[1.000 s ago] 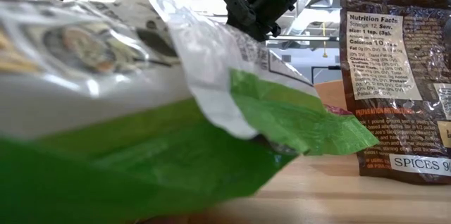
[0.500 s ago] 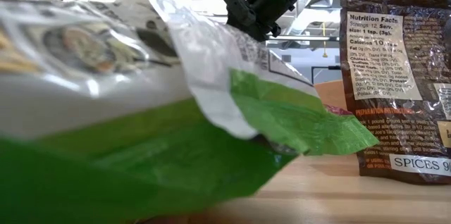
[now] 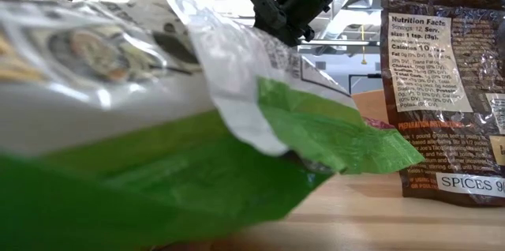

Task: Pick & Place Food Item
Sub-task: Put the black seasoning can into the blue bin

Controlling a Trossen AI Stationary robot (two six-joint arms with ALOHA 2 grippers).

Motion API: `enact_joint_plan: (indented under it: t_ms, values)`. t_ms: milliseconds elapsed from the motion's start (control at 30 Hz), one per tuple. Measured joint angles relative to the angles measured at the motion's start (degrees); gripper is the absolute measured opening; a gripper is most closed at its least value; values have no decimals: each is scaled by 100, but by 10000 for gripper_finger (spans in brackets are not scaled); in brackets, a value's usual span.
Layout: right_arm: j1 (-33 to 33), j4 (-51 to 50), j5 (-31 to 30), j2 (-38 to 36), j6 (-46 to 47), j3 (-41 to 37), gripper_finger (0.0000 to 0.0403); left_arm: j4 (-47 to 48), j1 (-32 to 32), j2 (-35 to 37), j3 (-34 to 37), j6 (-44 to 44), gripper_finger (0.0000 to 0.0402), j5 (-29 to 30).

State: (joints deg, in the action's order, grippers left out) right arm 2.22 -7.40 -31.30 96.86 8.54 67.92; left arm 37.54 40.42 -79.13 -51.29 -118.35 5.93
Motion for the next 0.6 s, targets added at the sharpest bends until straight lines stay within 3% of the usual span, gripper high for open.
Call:
enact_joint_plan:
  t_ms: [433, 600]
  values:
    - [-1, 0, 0, -1, 2, 0, 260, 54, 0, 0, 0, 23, 163, -8]
    - [-1, 0, 2, -1, 2, 0, 260, 48, 0, 0, 0, 551, 168, 32]
